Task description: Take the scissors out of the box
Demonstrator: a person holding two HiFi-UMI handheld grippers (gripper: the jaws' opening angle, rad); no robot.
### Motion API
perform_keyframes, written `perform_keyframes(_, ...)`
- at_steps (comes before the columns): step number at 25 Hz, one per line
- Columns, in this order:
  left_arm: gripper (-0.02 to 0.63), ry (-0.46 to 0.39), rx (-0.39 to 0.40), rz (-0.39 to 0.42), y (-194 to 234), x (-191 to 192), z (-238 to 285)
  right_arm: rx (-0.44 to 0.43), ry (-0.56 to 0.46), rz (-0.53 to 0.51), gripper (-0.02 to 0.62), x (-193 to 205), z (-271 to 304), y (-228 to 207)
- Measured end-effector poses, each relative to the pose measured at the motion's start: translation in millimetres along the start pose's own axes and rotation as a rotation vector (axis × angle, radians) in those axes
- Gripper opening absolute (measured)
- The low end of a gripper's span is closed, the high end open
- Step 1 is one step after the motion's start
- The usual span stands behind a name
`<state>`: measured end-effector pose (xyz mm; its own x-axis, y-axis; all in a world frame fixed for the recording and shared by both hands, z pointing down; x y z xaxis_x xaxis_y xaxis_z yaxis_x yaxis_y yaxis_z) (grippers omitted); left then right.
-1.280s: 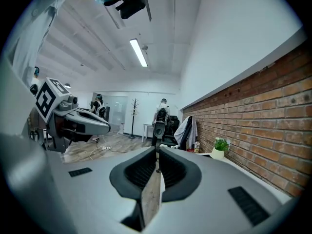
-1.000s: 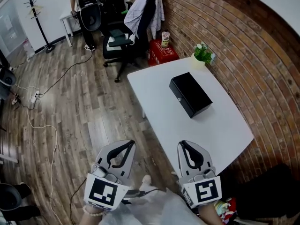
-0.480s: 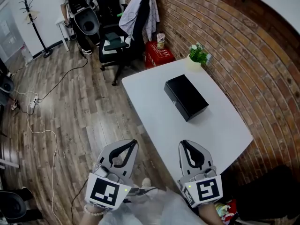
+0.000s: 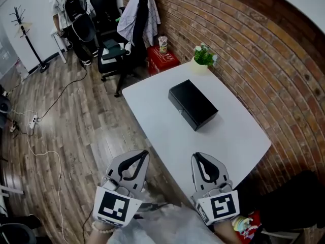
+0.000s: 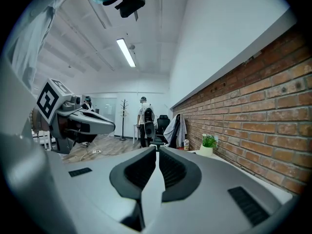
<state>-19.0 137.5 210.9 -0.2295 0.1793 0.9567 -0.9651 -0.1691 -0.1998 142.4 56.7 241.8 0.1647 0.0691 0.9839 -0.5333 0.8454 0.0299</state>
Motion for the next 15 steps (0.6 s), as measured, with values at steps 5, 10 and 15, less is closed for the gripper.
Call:
perform_keyframes(5,0.018,-0.001,0.046,0.012,5,1,24,0.049,0.003,0.011,0.051,4,8,-16)
perform_keyframes(10,0.018,0.003,0.087,0.009,22,4,49,0.091,0.012,0.035,0.051,4,30,-25)
perform_keyframes(15,0.018,0.017,0.13,0.001,43,15,77,0.103,0.034,0.044,0.051,8,61,-29)
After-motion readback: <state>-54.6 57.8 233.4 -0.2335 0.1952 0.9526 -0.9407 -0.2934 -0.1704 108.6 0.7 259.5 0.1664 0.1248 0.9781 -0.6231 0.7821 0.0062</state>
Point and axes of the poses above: the fingertips, and each gripper's own axes: z forward along the fingers, y to its left, x out of its underside, the point moved 6 cm from there along -z, backward along the fingers, and after that the axes turned 1 degree about z, right-handed, at the moved point
